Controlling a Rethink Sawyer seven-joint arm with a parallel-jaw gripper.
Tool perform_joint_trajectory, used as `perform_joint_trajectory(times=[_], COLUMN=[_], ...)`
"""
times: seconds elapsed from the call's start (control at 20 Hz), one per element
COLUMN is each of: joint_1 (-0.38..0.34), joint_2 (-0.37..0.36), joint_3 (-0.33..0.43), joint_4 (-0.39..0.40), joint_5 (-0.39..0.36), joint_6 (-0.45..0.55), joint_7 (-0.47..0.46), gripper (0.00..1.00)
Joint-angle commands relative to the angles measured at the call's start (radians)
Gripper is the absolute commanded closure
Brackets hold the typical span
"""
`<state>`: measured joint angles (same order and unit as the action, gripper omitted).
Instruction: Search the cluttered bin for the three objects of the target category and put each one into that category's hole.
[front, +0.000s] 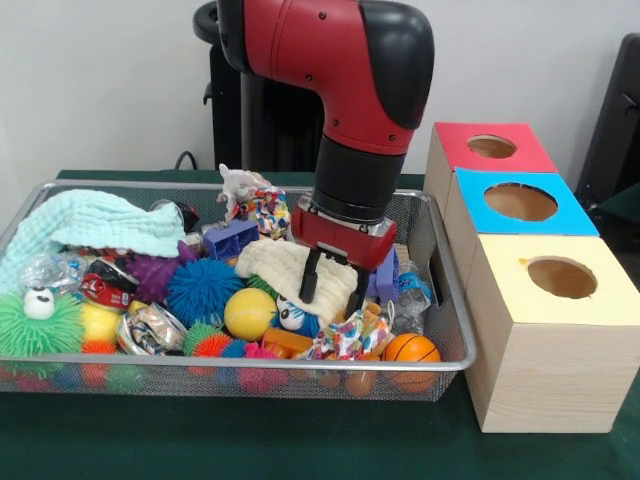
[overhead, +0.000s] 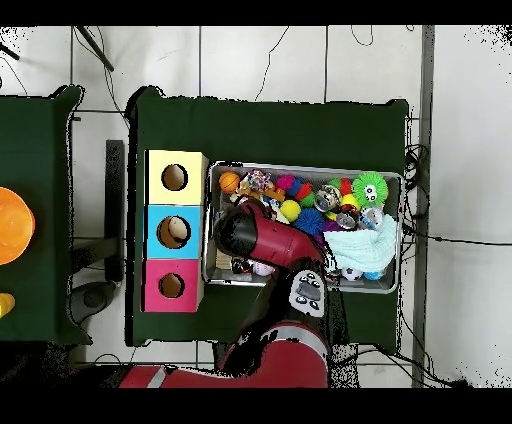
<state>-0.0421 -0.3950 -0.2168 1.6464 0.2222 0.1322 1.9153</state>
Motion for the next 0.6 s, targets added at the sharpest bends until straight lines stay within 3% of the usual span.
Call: perform_joint_trajectory(times=[0.05,0.6], joint_1=[0.0,0.055], joint_2=[0.043,0.001], joint_3=[0.057,0.003], joint_4=[-0.005,-0.053], joint_5=[0.027,0.077], joint_6=[-0.012,0.154], joint_7=[0.181,0.203], gripper=[0.0,0.0])
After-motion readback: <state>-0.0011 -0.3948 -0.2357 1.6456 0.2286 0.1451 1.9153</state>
